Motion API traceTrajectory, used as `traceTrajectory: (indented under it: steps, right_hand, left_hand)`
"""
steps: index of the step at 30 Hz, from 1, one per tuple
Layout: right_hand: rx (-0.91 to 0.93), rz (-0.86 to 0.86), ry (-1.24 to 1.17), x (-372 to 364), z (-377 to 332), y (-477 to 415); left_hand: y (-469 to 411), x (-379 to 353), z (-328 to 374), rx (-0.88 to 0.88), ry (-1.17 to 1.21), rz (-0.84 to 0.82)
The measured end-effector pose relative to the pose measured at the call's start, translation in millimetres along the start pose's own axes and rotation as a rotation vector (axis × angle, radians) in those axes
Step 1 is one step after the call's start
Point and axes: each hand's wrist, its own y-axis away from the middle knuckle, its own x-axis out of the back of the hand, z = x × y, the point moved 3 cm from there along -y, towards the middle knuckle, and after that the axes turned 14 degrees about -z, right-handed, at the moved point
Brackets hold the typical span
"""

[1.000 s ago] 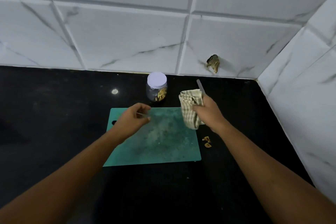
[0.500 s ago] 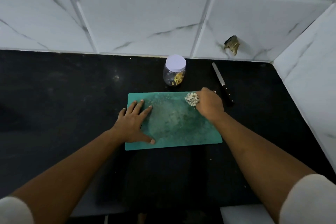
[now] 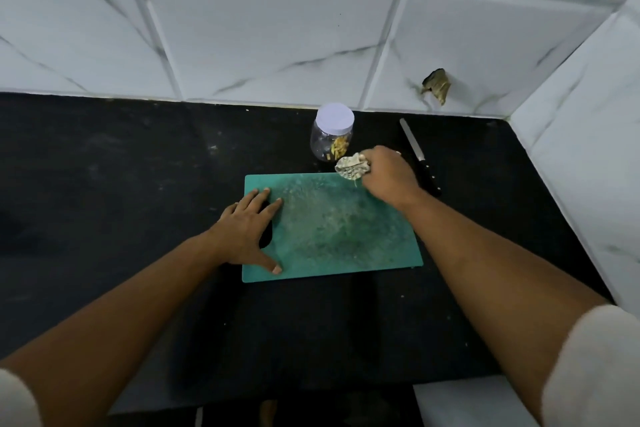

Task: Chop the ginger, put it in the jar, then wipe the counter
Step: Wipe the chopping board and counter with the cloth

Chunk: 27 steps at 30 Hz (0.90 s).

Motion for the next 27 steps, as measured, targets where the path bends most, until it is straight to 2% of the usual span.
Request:
traceTrajectory:
  steps: [3,5,8,10,11,14,16,20,23,27]
  right_hand:
    - [-0.037,-0.085,-0.003,-43,-24,5]
    - [0.038,-0.162,0.017,-55,-30,19]
    - [0.132,-0.519,0.025,-47,-19,41]
    - [0.102,-0.639,0.038,-31,-11,45]
    - [0.097,-0.599,0.021,-21,-12,40]
    - [0.11,-0.268,-0.064,2,-31,11]
    - [0.163,-0.128,-0.046,-1,-53,-5]
    - [0.159,-0.201,0.074,-56,-84,-17]
    - [0.201,-0.214,0.029,-69,-76,6]
    - [0.237,-0.482,-0.025,-59,-28,53]
  left_hand:
    - [4,-4,-10,0.044,0.014,0.008]
    - [4,-6,-13,0.045,0.013,0.017]
    - [3,-6,-16,0.035,0.016,0.034]
    - [2,-8,-16,0.025,0.023,0.045]
    - [2,-9,-16,0.021,0.024,0.05]
    - [4,-7,-19,-0.004,0.022,0.032]
    - [6,-4,-24,-0.027,0.027,0.013]
    - [6,-3,-31,-0.038,0.029,0.0]
    - [5,-3,-30,-0.042,0.026,0.008]
    - [4,-6,-34,-0.044,0.031,0.014]
